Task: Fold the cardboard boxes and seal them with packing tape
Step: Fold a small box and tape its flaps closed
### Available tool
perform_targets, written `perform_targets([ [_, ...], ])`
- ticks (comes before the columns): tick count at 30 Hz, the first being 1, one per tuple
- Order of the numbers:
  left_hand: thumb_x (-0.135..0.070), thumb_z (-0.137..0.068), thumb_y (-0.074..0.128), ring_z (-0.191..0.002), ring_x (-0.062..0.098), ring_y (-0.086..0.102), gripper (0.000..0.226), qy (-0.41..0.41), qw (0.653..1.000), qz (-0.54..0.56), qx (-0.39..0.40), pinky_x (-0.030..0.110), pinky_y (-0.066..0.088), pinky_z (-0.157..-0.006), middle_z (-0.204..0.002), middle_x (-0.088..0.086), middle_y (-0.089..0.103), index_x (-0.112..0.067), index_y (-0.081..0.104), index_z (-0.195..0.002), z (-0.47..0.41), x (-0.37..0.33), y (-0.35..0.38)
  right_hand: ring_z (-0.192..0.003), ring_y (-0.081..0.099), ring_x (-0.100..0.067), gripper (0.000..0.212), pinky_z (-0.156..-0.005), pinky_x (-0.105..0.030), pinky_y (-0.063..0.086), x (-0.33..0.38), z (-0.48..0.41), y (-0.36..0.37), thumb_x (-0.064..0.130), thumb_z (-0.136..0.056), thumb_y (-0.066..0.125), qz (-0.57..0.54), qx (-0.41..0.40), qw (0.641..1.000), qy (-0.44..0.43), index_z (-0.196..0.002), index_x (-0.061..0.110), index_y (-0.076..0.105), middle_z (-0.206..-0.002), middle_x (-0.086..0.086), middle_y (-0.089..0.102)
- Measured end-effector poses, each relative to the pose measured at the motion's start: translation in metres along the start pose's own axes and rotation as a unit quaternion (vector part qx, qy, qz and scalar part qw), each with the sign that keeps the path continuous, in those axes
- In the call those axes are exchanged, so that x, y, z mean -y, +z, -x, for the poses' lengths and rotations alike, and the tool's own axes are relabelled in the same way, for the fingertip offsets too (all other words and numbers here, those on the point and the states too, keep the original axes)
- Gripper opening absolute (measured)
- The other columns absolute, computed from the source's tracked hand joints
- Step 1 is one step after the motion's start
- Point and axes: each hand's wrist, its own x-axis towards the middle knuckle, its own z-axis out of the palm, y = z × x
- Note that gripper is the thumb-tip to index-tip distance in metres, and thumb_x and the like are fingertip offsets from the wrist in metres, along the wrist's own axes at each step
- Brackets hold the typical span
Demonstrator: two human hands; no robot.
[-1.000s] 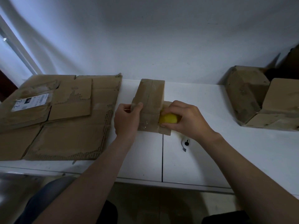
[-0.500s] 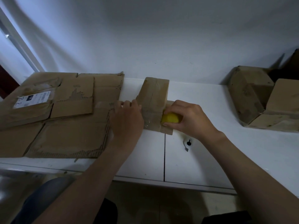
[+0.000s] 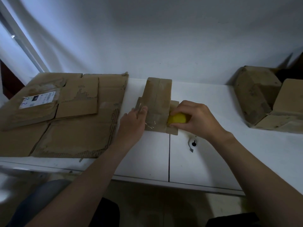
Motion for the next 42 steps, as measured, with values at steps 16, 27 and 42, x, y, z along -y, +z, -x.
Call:
perform_targets([
  [16,-0.051,-0.075,0.078,-0.141,0.022,0.032,0.047,0.268,0.957,-0.085,-0.066,0.026,0.027,-0.109,-0.141,-0.012,0.057,-0.03,0.075,-0.116,-0.015,0.012,0.003,-0.086,0.042,0.001,0.052,-0.071,-0.014,0.037,0.018,-0.001,-0.005,0.058,-0.084,0.072,0.027,0.137,0.99,0.031,-0.131,0.04,0.058,-0.102,0.034,0.04],
  [27,-0.018,-0.084,0.08,-0.139,0.008,0.038,0.047,0.231,0.972,0.038,-0.024,0.012,0.041,-0.105,-0.155,-0.003,0.041,-0.025,0.068,-0.129,-0.016,0.024,-0.007,-0.091,0.061,-0.017,0.034,-0.072,-0.041,0.055,0.038,-0.012,0.015,0.055,-0.088,0.069,0.071,0.059,0.99,0.107,-0.115,0.037,0.059,-0.107,0.014,0.064],
  [42,-0.025,-0.085,0.08,-0.08,-0.005,0.068,0.015,0.098,0.983,0.093,-0.126,0.007,0.05,-0.064,-0.085,-0.017,0.072,-0.025,0.073,-0.099,0.013,0.035,-0.028,-0.091,0.061,-0.019,0.035,-0.073,-0.04,0.054,0.045,-0.016,0.017,0.056,-0.085,0.071,0.085,0.065,0.984,0.141,-0.109,0.038,0.054,-0.104,0.016,0.063],
])
